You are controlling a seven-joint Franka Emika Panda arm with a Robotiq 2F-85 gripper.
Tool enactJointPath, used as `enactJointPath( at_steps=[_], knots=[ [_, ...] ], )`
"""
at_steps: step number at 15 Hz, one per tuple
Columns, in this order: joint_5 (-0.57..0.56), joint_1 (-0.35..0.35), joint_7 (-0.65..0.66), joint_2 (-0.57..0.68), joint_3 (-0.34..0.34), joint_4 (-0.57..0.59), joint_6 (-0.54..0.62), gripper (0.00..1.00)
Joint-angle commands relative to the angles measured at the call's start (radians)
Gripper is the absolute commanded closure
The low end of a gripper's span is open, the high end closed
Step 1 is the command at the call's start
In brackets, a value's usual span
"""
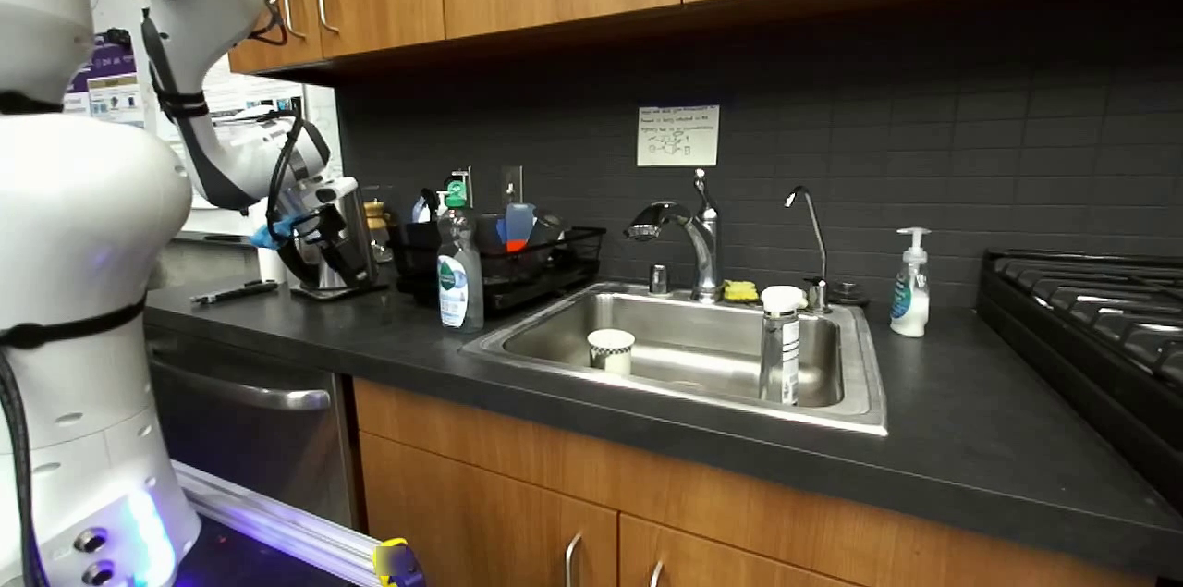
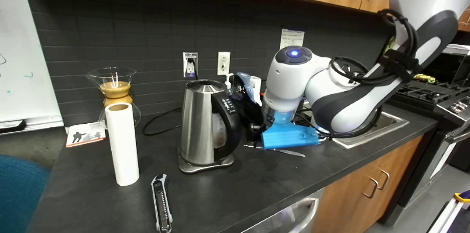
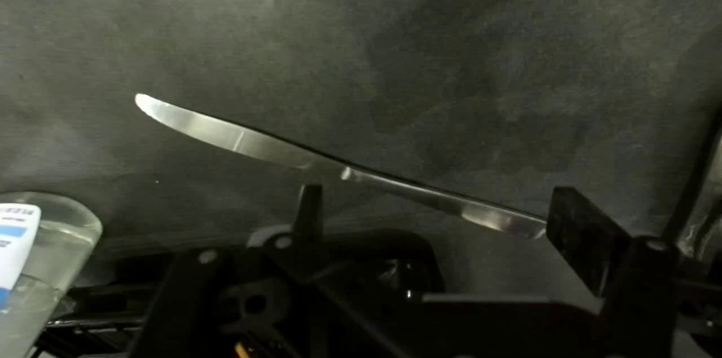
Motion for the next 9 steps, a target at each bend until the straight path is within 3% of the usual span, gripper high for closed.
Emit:
enactJointPath(
  at_steps=[1,9],
  knots=[
    [-0.066,-0.003,0.088,0.013,-0.013,-0.001,0.023,0.00],
    [-0.107,-0.001,0.179,0.054,-0.022,0.028,0.029,0.00]
  ],
)
